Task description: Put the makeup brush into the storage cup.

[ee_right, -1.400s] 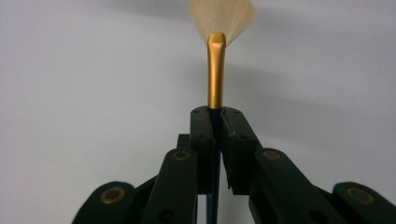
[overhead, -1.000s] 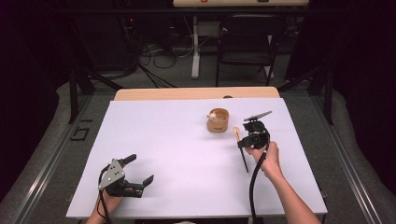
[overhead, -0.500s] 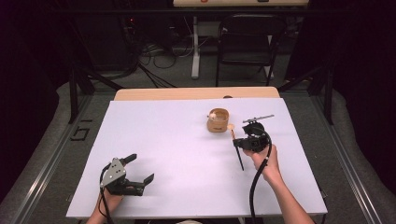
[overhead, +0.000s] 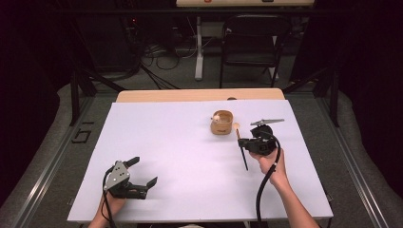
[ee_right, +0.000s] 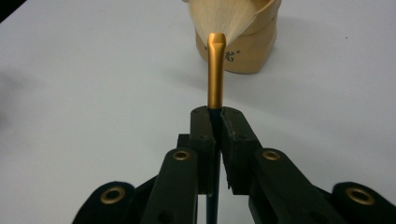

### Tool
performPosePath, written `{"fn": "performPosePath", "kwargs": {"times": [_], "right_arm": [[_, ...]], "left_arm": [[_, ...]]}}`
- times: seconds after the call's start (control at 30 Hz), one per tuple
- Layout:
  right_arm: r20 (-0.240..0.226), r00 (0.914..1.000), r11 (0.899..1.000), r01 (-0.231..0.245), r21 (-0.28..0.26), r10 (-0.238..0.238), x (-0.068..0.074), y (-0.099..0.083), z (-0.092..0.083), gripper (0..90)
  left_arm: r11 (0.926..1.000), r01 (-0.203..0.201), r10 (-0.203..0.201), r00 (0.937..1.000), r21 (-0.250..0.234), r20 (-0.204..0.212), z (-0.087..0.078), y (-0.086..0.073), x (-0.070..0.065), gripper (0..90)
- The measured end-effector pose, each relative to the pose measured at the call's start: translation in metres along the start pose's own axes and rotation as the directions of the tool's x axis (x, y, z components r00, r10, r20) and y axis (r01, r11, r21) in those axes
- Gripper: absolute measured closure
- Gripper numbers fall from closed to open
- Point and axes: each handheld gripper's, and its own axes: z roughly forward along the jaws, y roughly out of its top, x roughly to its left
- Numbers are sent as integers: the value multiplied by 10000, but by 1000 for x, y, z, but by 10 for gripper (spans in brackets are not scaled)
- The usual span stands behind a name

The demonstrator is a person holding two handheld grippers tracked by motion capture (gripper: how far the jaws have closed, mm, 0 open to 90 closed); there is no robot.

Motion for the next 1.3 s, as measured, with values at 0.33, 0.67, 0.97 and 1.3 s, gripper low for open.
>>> {"fn": "performPosePath", "kwargs": {"times": [0.33,0.67,0.97,1.3], "right_arm": [[-53,9989,9955,453,-837,-459,2,-4,-6,838],[-49,9960,9881,880,-1265,-893,5,-10,-6,837],[39,9930,9728,1167,-2001,-1183,5,-11,-7,837],[141,9902,9604,1381,-2421,-1389,4,-11,-7,837]], "left_arm": [[9998,-77,77,10000,184,9,2,0,0,2],[9998,-71,71,10000,205,15,3,-1,0,2],[9998,-92,92,10000,198,17,2,0,0,2],[9998,-85,85,10000,170,-5,1,0,0,2]]}}
